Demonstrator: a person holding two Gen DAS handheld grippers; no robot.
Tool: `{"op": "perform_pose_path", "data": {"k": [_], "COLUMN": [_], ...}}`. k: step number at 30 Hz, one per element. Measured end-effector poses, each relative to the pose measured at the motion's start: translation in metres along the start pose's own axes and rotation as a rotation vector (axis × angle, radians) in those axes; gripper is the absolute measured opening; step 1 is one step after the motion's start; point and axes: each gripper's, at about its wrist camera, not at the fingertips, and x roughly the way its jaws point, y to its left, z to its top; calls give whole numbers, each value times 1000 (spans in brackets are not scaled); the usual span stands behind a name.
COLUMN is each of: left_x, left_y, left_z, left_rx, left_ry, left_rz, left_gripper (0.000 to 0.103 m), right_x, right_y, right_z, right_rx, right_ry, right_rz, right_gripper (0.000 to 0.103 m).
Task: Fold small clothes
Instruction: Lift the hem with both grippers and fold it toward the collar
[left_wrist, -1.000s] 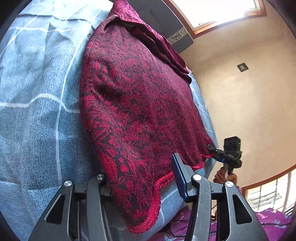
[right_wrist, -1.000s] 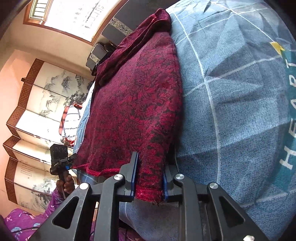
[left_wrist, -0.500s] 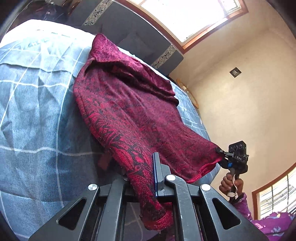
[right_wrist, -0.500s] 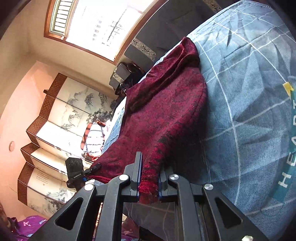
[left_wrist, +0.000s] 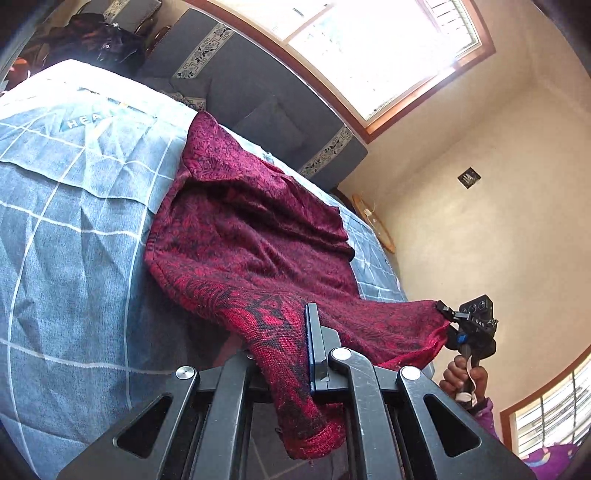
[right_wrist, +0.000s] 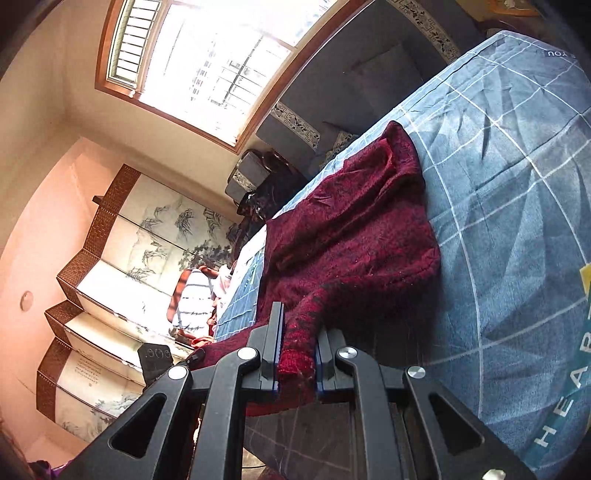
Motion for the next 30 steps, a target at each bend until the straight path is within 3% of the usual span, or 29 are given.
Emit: {"op": "perform_pose_path", "data": {"k": [6,18,30], "left_x": [12,55,95], "left_y": [0,33,42], "left_z": [25,75,102], "left_rx": [25,-35,30], "left_ry": [-22,-45,-40], "left_rz": [33,128,235], "left_gripper": [7,7,7], "right_x": [13,54,84], "right_y": [3,-17,-36], "right_z": [27,79,107], "right_rx": [5,34,40], "right_ry": [-9,-9,-46], "right_rz": [-19,-89,-126], "right_gripper": [14,14,14]}}
